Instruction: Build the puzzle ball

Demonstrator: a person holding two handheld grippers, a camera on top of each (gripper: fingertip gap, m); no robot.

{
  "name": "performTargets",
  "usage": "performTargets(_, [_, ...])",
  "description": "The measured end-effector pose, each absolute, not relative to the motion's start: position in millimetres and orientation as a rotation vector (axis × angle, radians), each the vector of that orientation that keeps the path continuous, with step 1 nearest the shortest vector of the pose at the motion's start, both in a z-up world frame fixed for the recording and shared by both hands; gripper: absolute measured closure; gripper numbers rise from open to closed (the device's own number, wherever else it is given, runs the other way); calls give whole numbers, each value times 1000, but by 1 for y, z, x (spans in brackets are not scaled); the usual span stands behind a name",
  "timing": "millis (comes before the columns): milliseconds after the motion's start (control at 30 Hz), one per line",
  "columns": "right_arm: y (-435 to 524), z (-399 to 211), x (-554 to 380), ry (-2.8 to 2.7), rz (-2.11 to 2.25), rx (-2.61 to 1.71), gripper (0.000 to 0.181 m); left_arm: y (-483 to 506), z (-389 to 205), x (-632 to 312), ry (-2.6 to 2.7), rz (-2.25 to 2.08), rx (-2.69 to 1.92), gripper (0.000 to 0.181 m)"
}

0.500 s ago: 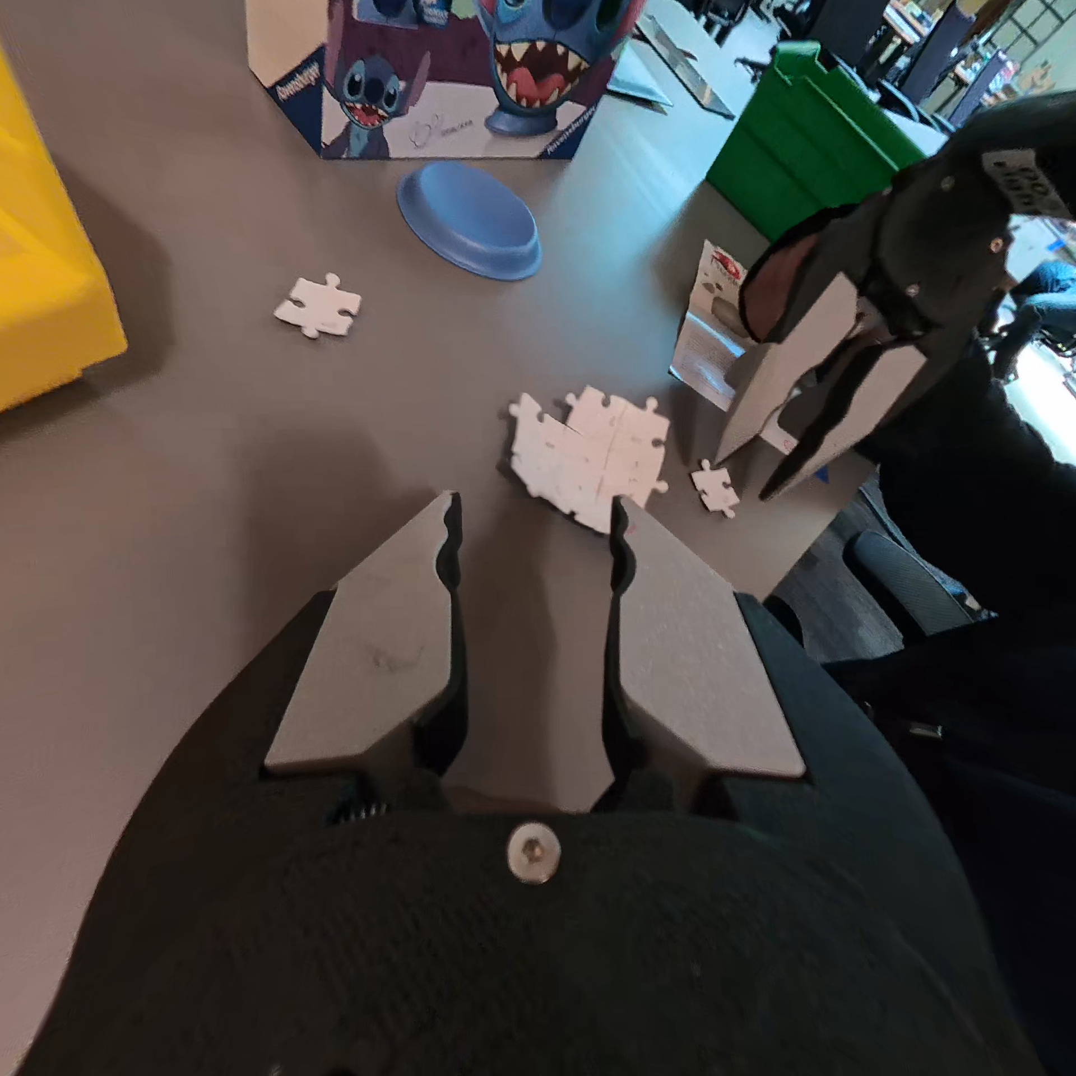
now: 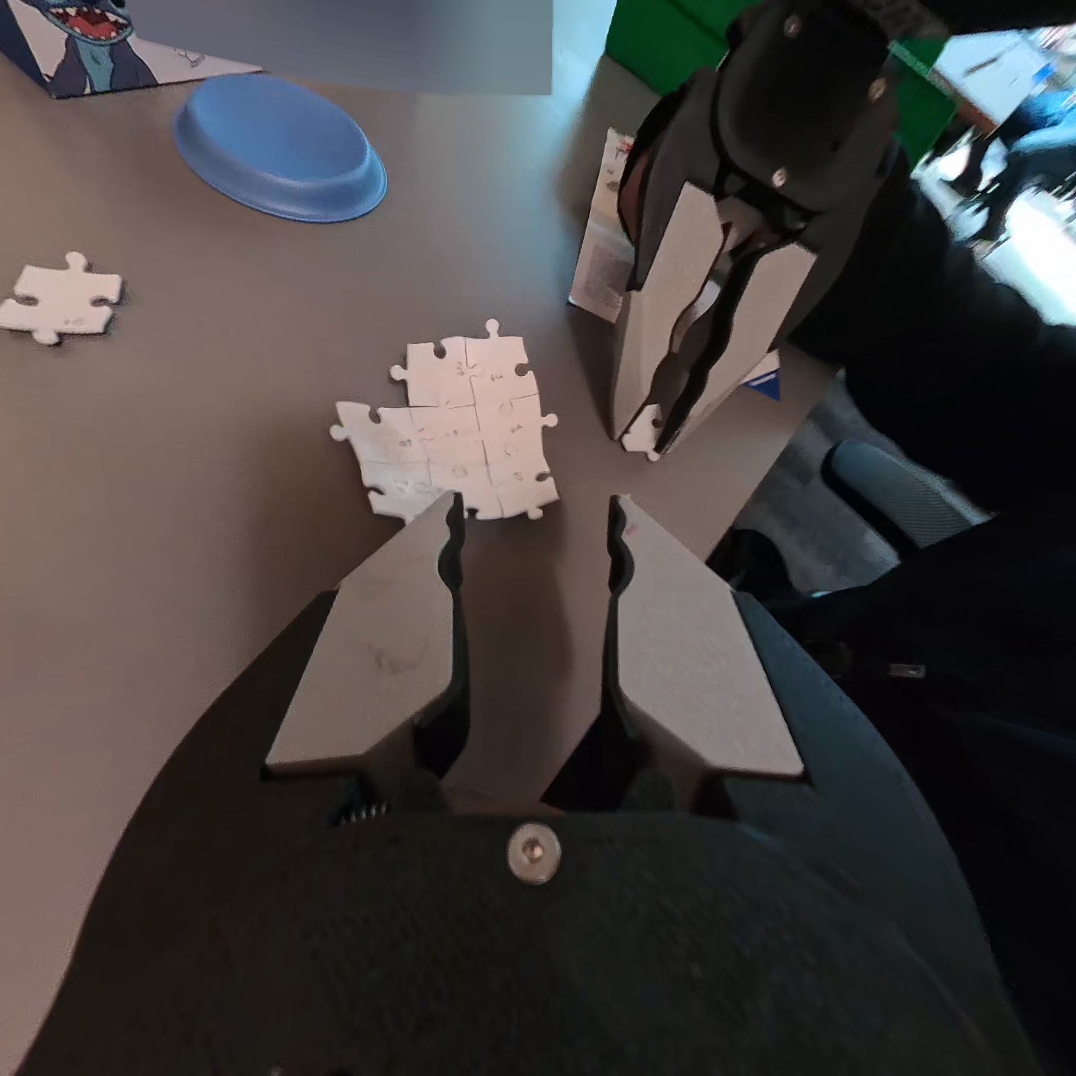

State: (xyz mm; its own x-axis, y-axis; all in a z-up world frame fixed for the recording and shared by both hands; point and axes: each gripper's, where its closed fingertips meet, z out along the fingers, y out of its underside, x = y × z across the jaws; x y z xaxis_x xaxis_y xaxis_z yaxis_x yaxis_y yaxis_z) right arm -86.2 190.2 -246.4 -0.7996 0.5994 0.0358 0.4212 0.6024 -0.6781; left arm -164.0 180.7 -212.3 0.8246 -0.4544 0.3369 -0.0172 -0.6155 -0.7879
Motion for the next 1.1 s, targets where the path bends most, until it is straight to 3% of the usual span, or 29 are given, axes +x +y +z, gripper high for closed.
performTargets(300, [204,-246,-91,-2547,901,-928,167,187,-215,-168,357,-573,-2181,135])
performTargets(333, [205,-244,-92,-2541,915,-944,181,187,-213,-170,347,-576,-2175,135])
performTargets(700, [236,-234,-97,-2420,893,-1161,181,179,-200,-166,343,-595,-2136,136])
performTargets(933, [201,-207,-69,-2424,1063,-1224,152,172,-195,-164,378,-572,-2126,136])
performTargets(1100, [175,-219,-44,-2378,981,-1480,145,168,-198,-159,388,-603,-2121,137])
